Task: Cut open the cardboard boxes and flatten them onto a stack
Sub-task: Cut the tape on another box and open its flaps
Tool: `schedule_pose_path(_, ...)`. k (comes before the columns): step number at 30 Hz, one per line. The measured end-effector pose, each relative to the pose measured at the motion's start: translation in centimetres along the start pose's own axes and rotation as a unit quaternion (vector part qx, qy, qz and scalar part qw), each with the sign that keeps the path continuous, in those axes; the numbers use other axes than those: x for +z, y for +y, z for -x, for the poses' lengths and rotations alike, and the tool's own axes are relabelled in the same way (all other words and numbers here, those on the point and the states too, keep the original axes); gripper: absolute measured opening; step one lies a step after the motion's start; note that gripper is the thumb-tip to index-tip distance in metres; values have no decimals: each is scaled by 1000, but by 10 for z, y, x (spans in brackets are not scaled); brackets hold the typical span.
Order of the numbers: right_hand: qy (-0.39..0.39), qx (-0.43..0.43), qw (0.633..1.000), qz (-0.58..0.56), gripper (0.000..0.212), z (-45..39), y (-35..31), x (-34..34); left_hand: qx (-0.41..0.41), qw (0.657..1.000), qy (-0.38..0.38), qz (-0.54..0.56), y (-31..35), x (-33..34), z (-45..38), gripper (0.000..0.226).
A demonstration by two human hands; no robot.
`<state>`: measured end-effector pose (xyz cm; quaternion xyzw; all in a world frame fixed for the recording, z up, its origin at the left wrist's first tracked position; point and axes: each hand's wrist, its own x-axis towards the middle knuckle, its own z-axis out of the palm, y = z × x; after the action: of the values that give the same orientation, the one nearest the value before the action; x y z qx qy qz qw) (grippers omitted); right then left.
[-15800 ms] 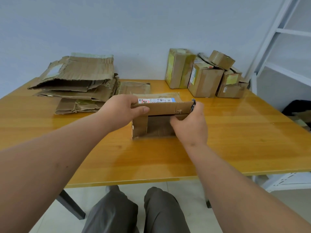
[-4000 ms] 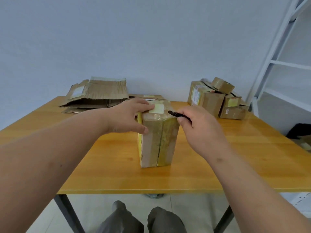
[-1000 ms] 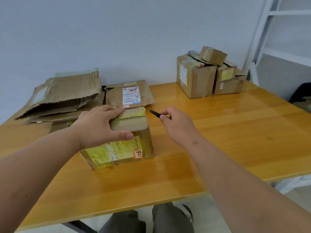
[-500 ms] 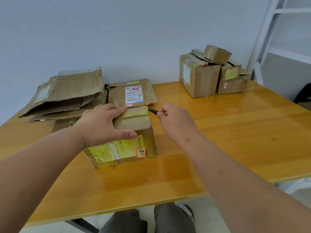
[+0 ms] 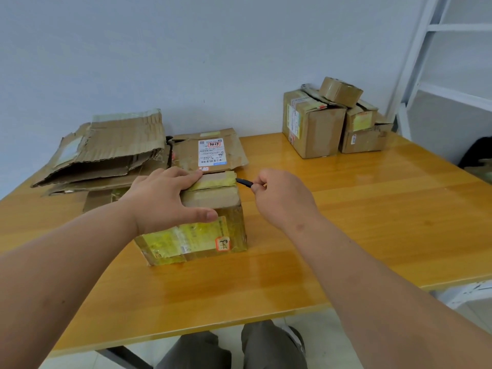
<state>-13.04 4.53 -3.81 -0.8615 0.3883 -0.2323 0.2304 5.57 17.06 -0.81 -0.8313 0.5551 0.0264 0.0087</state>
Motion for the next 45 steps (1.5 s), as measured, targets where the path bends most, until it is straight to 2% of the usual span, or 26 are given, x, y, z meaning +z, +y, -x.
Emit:
schedule_pose_path(6, -8, -16, 1000, 6, 15, 13, 5, -8, -2, 1000, -5, 1, 1, -1, -2, 138)
schedule_pose_path(11, -44, -27, 998, -38, 15, 20, 9, -14, -3, 1000, -6, 4, 2, -1, 0, 139)
schedule_pose_path(22, -53, 32, 989, -137, 15, 13, 17, -9, -4, 999, -2, 36, 4, -5, 0, 140)
schedule_pose_path(29, -59, 32, 992, -106, 11, -1, 8, -1, -5, 999, 0, 35, 2, -4, -1, 135)
schedule_pose_path(35, -73, 70, 990, -101, 24, -10, 7, 0, -3, 1000, -5, 18, 2, -4, -1, 127)
schedule_pose_path(38, -82, 89, 986, -114, 22, -8, 11, 1, -2, 1000, -7, 14, 2, -4, -1, 127)
schedule_pose_path(45, -76, 36, 993, -80, 8, -1, 16, 11, 2, 1000, -6, 6, 2, -3, -1, 127)
